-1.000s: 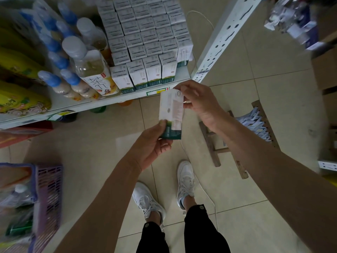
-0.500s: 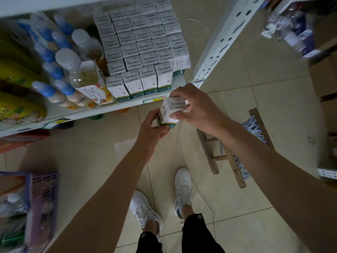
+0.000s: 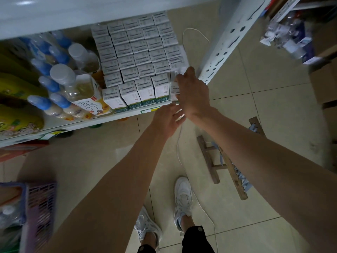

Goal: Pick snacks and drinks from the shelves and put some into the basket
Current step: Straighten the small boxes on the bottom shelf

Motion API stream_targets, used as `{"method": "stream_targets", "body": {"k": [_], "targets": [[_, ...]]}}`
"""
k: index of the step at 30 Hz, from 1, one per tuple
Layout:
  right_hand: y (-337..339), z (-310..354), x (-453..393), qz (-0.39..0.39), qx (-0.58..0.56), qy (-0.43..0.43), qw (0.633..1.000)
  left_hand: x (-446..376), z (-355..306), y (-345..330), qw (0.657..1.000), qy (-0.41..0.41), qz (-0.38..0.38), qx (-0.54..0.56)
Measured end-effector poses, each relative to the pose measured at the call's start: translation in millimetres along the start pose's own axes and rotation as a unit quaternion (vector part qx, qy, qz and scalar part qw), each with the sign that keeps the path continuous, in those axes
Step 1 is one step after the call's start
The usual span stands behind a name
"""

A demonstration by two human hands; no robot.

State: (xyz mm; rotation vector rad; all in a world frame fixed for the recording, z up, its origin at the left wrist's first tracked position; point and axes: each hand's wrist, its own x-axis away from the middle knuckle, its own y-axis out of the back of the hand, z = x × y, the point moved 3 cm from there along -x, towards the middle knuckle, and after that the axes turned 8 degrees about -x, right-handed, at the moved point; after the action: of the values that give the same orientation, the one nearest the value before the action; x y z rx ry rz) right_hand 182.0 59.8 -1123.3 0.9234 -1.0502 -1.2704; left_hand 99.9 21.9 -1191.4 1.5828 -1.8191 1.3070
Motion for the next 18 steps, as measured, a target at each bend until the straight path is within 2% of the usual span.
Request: {"method": "stream_targets", "body": {"k": [5,9,13,18], "targets": [[-8.5,-3.5,-13.6,0.01,0.031,-0.015,0.999,-14.5,-15.0,-8.0,0.999,0.017,-0.012,0.044],[-20.8,-14.0,-21.6,-0.001,-0.089,-0.055,0.995,-23.7,-17.6,-7.4,0.996,0.018,-0.015,0.083],[-23.8,-14.2,-19.5,-0.011,-0.12,-0.01,0.993,-30.4,-15.0,-12.0,0.99,0.005,-0.026,0.136],[-21.5,-14.3,-12.6,0.0,-0.135,-0.01,0.991,-35.0,-14.2,-18.1,0.989,-0.006,-0.063,0.137]]}}
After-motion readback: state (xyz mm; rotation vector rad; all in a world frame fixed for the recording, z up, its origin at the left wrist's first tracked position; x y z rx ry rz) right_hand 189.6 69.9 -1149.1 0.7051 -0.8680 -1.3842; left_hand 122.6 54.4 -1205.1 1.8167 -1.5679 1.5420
